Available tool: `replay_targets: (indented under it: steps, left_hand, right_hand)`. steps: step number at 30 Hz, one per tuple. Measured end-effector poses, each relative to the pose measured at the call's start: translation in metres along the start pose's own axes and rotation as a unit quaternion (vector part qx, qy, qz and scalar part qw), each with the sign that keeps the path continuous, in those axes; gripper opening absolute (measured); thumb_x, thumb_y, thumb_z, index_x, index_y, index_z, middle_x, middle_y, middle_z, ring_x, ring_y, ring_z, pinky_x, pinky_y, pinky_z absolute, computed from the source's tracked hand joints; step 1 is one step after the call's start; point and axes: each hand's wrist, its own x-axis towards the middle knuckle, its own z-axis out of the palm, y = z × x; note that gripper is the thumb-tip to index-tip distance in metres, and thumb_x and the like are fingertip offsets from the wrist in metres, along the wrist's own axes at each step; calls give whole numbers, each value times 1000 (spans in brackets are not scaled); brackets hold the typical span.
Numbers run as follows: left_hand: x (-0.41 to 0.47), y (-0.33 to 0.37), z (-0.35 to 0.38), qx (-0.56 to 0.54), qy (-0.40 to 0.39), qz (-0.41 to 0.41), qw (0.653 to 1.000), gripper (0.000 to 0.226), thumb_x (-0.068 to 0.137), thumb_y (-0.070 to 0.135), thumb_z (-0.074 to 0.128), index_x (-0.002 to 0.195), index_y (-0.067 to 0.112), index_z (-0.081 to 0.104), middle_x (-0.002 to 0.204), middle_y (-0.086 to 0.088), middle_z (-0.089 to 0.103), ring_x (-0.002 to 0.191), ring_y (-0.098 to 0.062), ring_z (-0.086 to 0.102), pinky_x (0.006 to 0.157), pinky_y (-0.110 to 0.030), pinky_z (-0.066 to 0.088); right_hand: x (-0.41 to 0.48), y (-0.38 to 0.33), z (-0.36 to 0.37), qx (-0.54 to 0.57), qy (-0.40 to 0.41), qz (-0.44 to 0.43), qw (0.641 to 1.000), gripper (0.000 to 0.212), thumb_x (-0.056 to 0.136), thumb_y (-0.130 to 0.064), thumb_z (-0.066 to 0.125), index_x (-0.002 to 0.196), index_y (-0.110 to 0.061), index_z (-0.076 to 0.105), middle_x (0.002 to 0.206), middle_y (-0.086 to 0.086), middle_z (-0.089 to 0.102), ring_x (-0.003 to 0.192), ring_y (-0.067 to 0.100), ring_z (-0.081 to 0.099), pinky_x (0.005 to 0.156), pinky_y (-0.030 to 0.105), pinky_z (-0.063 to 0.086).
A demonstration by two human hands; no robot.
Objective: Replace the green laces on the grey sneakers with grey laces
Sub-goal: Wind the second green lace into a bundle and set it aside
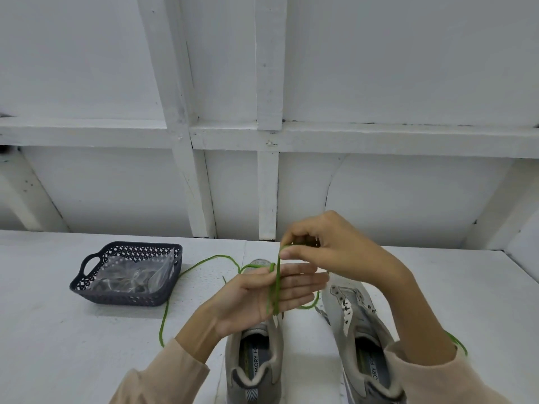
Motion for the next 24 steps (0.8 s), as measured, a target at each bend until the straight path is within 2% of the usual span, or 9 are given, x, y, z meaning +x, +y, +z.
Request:
replay_targets:
  steps: [5, 11, 16, 21, 24]
  left_hand:
    - [1, 0, 2, -38, -21, -4, 999, 51, 103, 18, 34, 147, -8, 28, 153, -31, 26, 146, -39, 22, 121, -45, 17]
    - [2, -4, 8, -32, -66, 17, 997, 52, 104, 25, 38, 150, 1, 29, 153, -27, 29, 145, -36, 25, 118, -41, 25]
    - [3, -5, 9, 2, -96, 1, 995, 54, 101, 19, 41, 151, 3, 26, 153, -26, 31, 144, -35, 28, 116, -39, 29]
    - [2, -3, 13, 93, -119, -40, 988, 52, 100, 3, 27, 151, 4, 25, 152, -25, 33, 144, -34, 30, 117, -38, 28]
    - [1, 1, 13, 117, -126, -44, 984, 50, 99, 1, 28, 149, 2, 30, 151, -22, 37, 143, -33, 32, 116, -37, 29]
  right_hand:
    - [4, 11, 7, 31, 36, 3, 999, 9, 83, -36, 68, 79, -29, 72, 68, -4, 67, 63, 12, 58, 64, 39, 48]
    - [6, 16, 7, 80, 25, 6, 996, 5, 85, -24, 72, 81, -26, 74, 76, 0, 70, 67, 4, 58, 65, 21, 41]
    - [10, 21, 8, 101, 11, -5, 995, 5, 84, -20, 73, 82, -23, 75, 78, 4, 71, 73, 16, 61, 66, 24, 44]
    - [13, 26, 14, 112, 2, 10, 994, 1, 81, -27, 76, 80, -27, 76, 80, 6, 72, 75, 24, 62, 65, 36, 46]
    - [13, 33, 22, 132, -5, 38, 990, 4, 80, -26, 77, 77, -28, 76, 80, 9, 72, 68, 18, 57, 61, 29, 43]
